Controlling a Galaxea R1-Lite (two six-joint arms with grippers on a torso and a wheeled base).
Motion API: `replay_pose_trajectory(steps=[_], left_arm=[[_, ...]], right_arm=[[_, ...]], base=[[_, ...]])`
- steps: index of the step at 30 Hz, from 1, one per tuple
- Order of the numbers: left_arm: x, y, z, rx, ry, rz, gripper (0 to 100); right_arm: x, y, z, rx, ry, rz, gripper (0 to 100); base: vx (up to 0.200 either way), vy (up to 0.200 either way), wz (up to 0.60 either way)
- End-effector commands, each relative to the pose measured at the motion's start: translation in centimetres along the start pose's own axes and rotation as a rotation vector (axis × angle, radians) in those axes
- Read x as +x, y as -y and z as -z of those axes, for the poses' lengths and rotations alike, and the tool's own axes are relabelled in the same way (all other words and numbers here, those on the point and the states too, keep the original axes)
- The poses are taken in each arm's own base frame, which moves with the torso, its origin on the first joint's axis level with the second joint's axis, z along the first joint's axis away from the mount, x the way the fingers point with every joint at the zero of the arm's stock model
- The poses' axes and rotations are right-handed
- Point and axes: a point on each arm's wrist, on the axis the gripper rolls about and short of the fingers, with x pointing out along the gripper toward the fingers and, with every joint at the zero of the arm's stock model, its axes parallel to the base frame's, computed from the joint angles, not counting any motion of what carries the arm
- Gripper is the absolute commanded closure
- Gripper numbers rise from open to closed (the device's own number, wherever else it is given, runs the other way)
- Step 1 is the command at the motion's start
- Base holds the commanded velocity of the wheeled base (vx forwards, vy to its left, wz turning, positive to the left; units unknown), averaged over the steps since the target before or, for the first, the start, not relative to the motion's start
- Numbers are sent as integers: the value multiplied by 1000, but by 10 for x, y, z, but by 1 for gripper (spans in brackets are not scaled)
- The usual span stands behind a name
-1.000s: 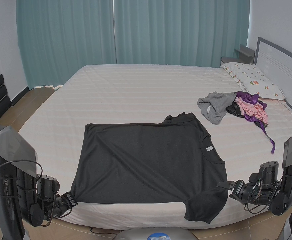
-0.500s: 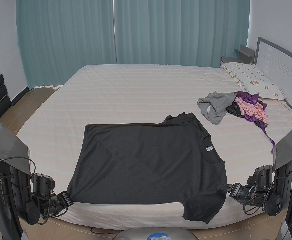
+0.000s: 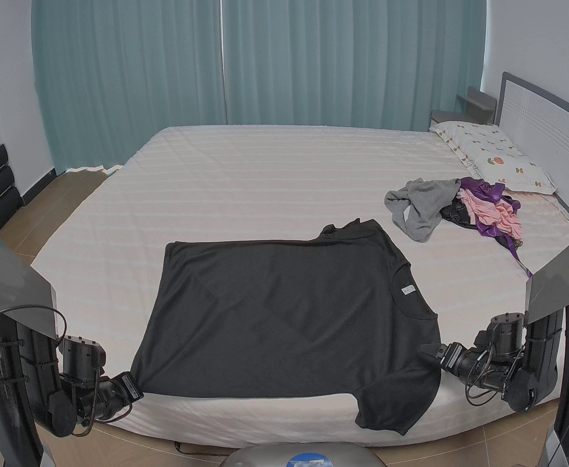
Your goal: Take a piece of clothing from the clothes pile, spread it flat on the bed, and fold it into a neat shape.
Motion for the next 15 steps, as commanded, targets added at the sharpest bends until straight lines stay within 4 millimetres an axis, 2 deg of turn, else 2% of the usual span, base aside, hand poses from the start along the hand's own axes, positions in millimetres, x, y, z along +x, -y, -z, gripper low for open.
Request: replay_pose_trajectory(steps=[1, 4, 8, 15], left_arm=[[-2, 0, 3, 3, -19, 4, 100], [-3, 0, 2, 2, -13, 7, 100], [-2, 2, 1, -1, -6, 14, 100], [1, 2, 0, -4, -4, 15, 100]], right_arm=[[11, 2, -1, -8, 9, -10, 100], [16, 5, 1, -15, 3, -1, 100], [21, 5, -10, -11, 48, -16, 100], [29, -5, -24, -26, 115, -66, 100]], base=[[0, 0, 0], [0, 0, 0], [0, 0, 0], [0, 0, 0]])
